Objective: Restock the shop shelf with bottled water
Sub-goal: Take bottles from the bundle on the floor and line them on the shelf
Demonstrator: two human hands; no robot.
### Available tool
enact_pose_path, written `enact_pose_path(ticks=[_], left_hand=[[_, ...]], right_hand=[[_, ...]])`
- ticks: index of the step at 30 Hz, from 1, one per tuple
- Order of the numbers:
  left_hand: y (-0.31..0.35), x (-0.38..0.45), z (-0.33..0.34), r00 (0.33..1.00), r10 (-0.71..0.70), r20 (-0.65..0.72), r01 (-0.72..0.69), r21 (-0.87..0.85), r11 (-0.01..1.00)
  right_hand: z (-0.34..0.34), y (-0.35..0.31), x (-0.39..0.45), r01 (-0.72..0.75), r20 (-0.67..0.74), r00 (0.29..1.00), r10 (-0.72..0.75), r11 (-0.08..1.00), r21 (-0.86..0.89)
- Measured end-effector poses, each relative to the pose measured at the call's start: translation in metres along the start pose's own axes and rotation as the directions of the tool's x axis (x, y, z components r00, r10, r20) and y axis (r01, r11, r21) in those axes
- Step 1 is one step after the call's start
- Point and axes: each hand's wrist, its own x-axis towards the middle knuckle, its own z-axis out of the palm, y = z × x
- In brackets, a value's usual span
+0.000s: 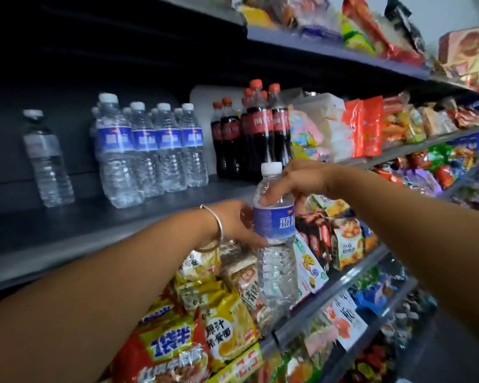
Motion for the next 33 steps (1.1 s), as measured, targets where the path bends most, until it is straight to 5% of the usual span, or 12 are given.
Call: enact_pose_path(ticks=[15,33], left_hand=[[0.003,-0.016,-0.168,0.914,-0.176,-0.365,0.163,-0.067,0.984],[-0.078,0.012,-0.166,0.680,-0.408,-0.610,0.363,-0.203,0.909]], right_hand=[[-0.051,-0.127,0.123,0.331,-0.173,0.935,-0.310,0.936,0.115],[0.031,-0.163,0.228,0.339,-0.238,0.911,-0.336,0.940,-0.029]])
